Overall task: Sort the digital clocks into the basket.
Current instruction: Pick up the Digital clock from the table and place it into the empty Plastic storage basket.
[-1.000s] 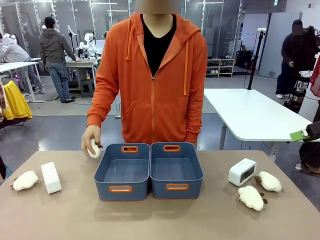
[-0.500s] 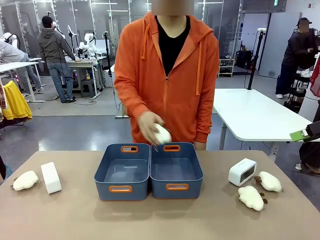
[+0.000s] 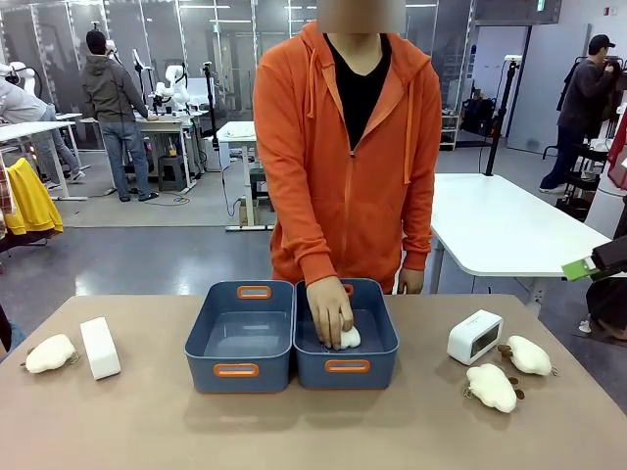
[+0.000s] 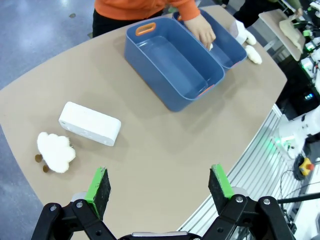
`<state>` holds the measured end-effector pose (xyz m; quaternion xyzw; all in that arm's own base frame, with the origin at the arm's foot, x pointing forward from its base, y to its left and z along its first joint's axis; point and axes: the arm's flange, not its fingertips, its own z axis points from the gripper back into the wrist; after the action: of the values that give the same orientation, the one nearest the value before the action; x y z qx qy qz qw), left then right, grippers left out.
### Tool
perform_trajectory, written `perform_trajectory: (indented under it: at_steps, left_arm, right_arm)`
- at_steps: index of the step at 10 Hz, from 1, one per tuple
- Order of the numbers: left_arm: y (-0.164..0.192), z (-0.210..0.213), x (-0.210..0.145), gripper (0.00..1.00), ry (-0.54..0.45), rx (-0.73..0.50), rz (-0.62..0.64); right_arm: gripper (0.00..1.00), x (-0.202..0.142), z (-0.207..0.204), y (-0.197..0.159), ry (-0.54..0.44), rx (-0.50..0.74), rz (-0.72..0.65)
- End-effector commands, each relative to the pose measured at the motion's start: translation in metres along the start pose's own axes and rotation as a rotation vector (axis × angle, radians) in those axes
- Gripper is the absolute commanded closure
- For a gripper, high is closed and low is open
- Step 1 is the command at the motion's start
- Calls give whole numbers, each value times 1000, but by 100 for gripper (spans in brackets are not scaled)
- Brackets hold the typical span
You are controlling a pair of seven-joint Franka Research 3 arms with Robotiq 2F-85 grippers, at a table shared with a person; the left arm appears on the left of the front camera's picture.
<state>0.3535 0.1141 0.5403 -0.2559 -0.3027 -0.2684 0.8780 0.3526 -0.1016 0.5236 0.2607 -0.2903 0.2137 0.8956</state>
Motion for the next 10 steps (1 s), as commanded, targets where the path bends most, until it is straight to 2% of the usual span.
perform_trajectory:
  at_steps: [1,2,3,4,6,7,8,9,10]
  left_arm:
    - [1,0,-1,0,-7,-16,-13]
    - [1,0,-1,0,-7,-16,-13]
    - [1,0,-1,0,-7,-16,-13]
    - [1,0,-1,0,-7,-16,-13]
    - [1,0,-1,0,-7,-16,-13]
    - [1,0,-1,0,-7,-16,-13]
    - [1,0,-1,0,-7,-16,-13]
    - [1,0,-1,0,-7,-16,-13]
    - [1,0,-1,0,-7,-16,-13]
  right_arm:
    - [0,39,-22,-9,148,-2,172]
    - [0,77,-68,-13,192,-53,225]
    - [0,95,-110,-11,233,-138,202]
    - [0,104,-140,-10,269,-145,164]
    - [0,111,-162,-8,359,-175,202]
    - [0,114,-173,-13,385,-232,299]
    - [0,111,-183,-15,443,-237,363]
    - [0,112,-180,-3,369,-356,280]
    - [0,108,-186,-15,398,-197,303]
